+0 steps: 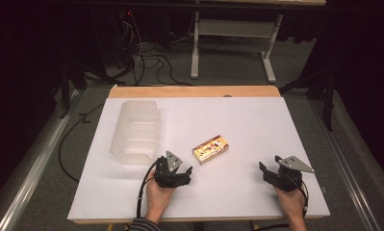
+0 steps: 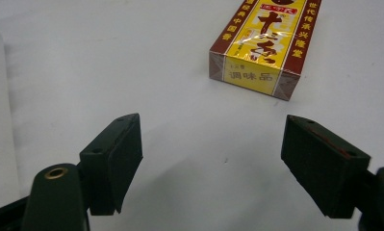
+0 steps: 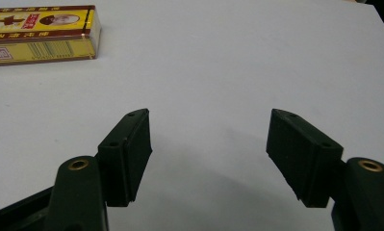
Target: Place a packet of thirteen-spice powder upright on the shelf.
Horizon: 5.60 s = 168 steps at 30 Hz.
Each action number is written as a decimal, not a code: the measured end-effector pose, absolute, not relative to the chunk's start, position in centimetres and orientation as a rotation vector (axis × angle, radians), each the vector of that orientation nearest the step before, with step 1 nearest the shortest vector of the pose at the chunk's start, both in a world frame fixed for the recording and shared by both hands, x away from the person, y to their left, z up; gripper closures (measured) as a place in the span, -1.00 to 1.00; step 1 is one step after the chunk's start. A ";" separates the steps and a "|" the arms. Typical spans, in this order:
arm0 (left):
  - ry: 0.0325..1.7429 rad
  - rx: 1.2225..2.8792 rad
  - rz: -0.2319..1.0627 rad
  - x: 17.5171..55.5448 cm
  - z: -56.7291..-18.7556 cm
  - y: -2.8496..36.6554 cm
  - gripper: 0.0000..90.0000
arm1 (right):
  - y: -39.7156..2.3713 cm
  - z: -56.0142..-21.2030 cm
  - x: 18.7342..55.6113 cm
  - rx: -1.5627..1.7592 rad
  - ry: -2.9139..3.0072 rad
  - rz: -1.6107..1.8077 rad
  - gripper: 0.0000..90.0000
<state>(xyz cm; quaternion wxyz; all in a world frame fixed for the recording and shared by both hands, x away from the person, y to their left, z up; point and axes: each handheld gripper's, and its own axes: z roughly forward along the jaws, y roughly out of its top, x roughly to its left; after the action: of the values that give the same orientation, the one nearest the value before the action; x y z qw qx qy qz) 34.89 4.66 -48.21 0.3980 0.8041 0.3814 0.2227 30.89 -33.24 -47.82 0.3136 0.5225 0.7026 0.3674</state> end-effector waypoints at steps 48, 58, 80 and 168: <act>0.796 2.118 0.406 37.8 -41.9 1.4 -0.66 | -33.3 -47.8 31.1 1.390 1.854 0.963 -0.30; 0.755 2.160 0.391 39.1 -41.2 -0.2 -0.66 | -33.3 -47.8 31.0 1.392 1.850 0.961 -0.30; 0.719 2.268 0.350 42.4 -41.9 -4.6 -0.64 | -33.4 -47.8 30.9 1.384 1.843 0.976 -0.31; 0.691 2.208 0.387 42.0 -40.7 -5.0 -0.27 | -33.4 -47.8 31.0 1.365 1.863 0.979 -0.31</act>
<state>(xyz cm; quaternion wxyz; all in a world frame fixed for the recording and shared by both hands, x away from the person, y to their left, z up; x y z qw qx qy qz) 41.96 -4.97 -40.72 0.3875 0.8677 0.2716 0.1522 30.96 -33.35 -47.83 0.3115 0.5171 0.7057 0.3710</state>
